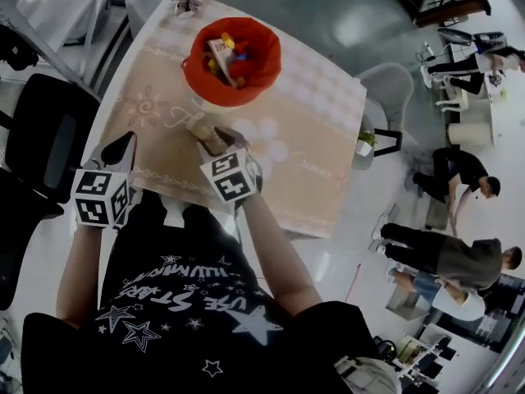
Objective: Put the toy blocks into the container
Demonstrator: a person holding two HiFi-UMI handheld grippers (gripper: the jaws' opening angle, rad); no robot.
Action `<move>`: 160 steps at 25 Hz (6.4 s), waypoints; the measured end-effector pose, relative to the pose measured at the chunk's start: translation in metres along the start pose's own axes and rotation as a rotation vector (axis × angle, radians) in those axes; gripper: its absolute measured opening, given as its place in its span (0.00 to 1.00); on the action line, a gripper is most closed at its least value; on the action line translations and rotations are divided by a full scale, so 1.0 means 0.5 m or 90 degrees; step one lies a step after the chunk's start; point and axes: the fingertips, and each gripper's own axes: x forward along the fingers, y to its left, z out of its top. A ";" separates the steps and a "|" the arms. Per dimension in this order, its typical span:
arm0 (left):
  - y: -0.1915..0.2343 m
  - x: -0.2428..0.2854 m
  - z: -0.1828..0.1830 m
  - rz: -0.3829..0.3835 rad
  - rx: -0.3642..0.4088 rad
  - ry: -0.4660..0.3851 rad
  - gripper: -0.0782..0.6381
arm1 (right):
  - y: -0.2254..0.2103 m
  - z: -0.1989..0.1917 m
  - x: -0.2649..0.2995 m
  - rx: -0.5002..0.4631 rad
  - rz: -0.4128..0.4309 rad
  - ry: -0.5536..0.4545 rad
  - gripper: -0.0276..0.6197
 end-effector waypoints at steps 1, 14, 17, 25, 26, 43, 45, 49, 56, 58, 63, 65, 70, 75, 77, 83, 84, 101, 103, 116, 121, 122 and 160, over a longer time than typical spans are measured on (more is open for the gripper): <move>0.000 0.000 -0.002 0.001 -0.002 0.002 0.12 | 0.000 -0.002 0.004 -0.004 0.002 0.005 0.34; 0.021 0.006 -0.004 0.014 -0.008 0.005 0.12 | -0.002 -0.017 0.039 -0.046 0.019 0.061 0.34; 0.021 0.008 -0.003 0.014 -0.010 0.004 0.12 | 0.000 -0.021 0.042 -0.042 0.027 0.064 0.34; 0.020 0.013 0.012 0.012 -0.005 -0.004 0.12 | 0.001 -0.021 0.040 -0.050 0.049 0.069 0.28; 0.021 0.014 0.014 0.011 -0.004 -0.005 0.12 | 0.001 -0.020 0.040 -0.050 0.051 0.069 0.28; 0.020 0.024 0.044 0.007 0.004 -0.020 0.12 | -0.006 0.055 -0.003 -0.080 0.042 0.003 0.28; 0.021 0.024 0.050 0.007 0.005 -0.024 0.12 | -0.004 0.076 -0.014 -0.088 0.042 -0.013 0.28; 0.020 0.025 0.063 0.005 0.008 -0.032 0.12 | 0.002 0.117 -0.039 -0.095 0.044 -0.047 0.28; 0.015 0.026 0.077 0.001 0.015 -0.039 0.12 | 0.007 0.164 -0.074 -0.095 0.043 -0.087 0.28; 0.013 0.025 0.081 -0.001 0.016 -0.043 0.12 | 0.008 0.173 -0.085 -0.093 0.041 -0.096 0.28; 0.005 0.023 0.100 -0.007 0.019 -0.059 0.12 | 0.002 0.199 -0.111 -0.095 0.029 -0.123 0.28; -0.002 0.020 0.112 -0.011 0.020 -0.068 0.12 | 0.007 0.211 -0.123 -0.086 0.036 -0.141 0.28; -0.015 0.010 0.138 -0.020 0.026 -0.090 0.12 | 0.009 0.246 -0.163 -0.066 0.039 -0.178 0.28; -0.015 0.004 0.148 -0.018 0.026 -0.099 0.12 | -0.009 0.274 -0.190 -0.079 0.012 -0.199 0.28; -0.012 0.002 0.151 -0.016 0.026 -0.102 0.12 | -0.023 0.284 -0.200 -0.074 0.002 -0.208 0.28; 0.001 -0.003 0.163 -0.008 0.023 -0.111 0.12 | -0.062 0.316 -0.224 -0.066 -0.024 -0.230 0.28; 0.003 -0.002 0.167 -0.007 0.023 -0.114 0.12 | -0.071 0.321 -0.226 -0.065 -0.030 -0.233 0.28; 0.037 0.044 0.203 -0.008 0.024 -0.120 0.12 | -0.221 0.332 -0.190 -0.040 -0.132 -0.184 0.28; 0.040 0.050 0.206 -0.010 0.024 -0.119 0.12 | -0.229 0.334 -0.183 -0.039 -0.138 -0.176 0.28; 0.069 0.075 0.205 -0.015 0.014 -0.110 0.12 | -0.259 0.348 -0.157 -0.038 -0.196 -0.155 0.34; 0.067 0.074 0.201 -0.029 0.014 -0.108 0.12 | -0.251 0.338 -0.161 -0.025 -0.199 -0.148 0.34; 0.065 0.074 0.199 -0.033 0.014 -0.107 0.12 | -0.249 0.335 -0.164 -0.022 -0.201 -0.147 0.34; -0.060 0.021 0.086 -0.227 0.121 -0.039 0.12 | -0.112 0.095 -0.306 0.243 -0.404 -0.165 0.31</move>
